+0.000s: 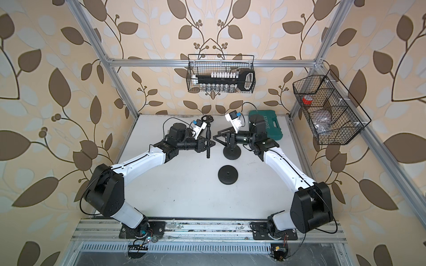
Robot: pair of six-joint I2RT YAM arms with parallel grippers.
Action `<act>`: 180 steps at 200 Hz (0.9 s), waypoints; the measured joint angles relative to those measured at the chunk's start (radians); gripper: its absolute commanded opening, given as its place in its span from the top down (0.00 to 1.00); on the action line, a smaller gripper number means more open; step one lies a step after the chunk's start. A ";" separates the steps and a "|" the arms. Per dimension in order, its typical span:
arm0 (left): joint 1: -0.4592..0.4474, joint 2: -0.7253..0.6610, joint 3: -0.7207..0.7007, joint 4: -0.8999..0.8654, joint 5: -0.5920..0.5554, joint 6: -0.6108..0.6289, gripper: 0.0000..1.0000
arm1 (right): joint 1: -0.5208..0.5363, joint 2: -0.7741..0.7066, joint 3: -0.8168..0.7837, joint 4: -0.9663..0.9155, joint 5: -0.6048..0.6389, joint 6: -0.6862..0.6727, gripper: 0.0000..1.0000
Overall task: Assemble a microphone stand
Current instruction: Pick up the microphone stand pole from the center of the board.
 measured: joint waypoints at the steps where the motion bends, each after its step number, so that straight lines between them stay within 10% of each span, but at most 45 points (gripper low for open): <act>1: -0.002 0.001 0.000 0.000 0.002 0.003 1.00 | 0.000 0.001 0.001 0.000 -0.001 0.000 0.39; 180: -0.081 0.040 0.048 0.007 0.063 0.063 1.00 | 0.000 0.051 0.009 -0.013 0.023 0.010 0.63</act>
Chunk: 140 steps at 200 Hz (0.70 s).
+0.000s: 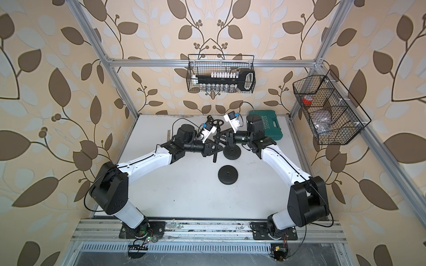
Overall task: Assemble a microphone stand
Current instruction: Pick up the microphone stand pole from the center of the board.
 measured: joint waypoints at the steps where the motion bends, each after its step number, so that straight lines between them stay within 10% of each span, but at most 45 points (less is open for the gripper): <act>1: 0.000 0.000 0.001 0.000 0.000 0.000 1.00 | 0.000 0.000 0.000 0.000 0.000 0.002 0.63; 47: -0.006 0.002 0.005 -0.006 -0.012 0.009 1.00 | 0.000 0.008 -0.011 0.035 0.001 0.035 0.90; 90: -0.006 0.002 0.005 -0.023 -0.069 0.020 0.50 | 0.001 0.007 -0.020 0.043 0.020 0.040 1.00; 140: -0.006 -0.045 -0.053 -0.019 -0.138 0.021 0.54 | -0.012 0.006 -0.020 0.056 0.066 0.072 1.00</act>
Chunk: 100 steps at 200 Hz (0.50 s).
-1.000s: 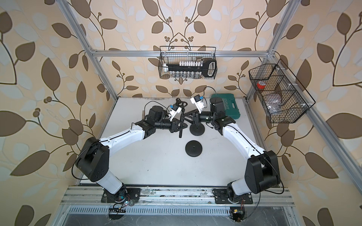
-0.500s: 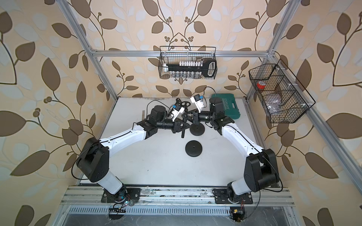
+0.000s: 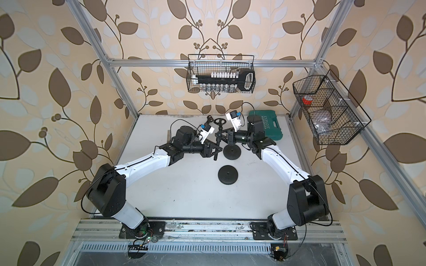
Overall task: Assemble a microphone stand
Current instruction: Pick up the microphone stand pole from the center of the board.
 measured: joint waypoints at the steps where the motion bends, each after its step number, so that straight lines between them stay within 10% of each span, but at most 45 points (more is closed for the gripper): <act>1: 0.000 -0.002 -0.003 0.000 -0.001 0.003 0.55 | 0.000 0.000 0.000 0.000 0.001 0.002 1.00; 100: 0.000 -0.066 -0.050 -0.004 -0.018 0.024 0.55 | -0.003 -0.002 -0.006 0.063 0.032 0.066 0.98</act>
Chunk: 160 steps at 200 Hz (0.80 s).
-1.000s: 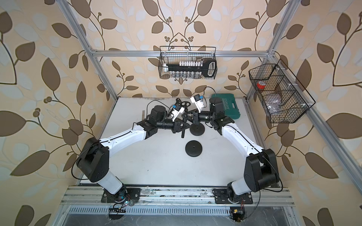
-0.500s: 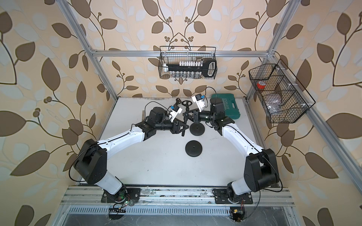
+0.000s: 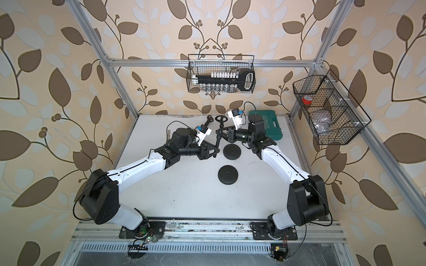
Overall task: Assemble a microphone stand
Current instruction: Pick up the microphone stand pole from the center of the board.
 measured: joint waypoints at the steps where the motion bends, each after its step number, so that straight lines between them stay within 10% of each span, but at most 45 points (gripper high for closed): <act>1: 0.000 0.000 0.000 0.000 0.000 0.000 0.55 | 0.000 -0.001 0.000 0.000 0.000 0.000 0.98; 58: 0.000 0.026 0.000 -0.001 -0.001 0.005 0.66 | 0.000 -0.022 -0.002 0.002 0.006 0.000 0.98; 78: 0.000 0.033 0.000 0.000 0.002 0.000 0.85 | 0.000 -0.022 -0.002 0.003 0.007 0.000 0.97; 112: -0.009 0.039 0.011 0.003 0.019 0.007 1.00 | -0.006 -0.028 -0.002 -0.009 0.014 0.001 0.55; 160: -0.009 0.059 0.018 -0.001 -0.010 -0.010 1.00 | -0.092 -0.080 -0.053 -0.013 0.000 0.007 0.45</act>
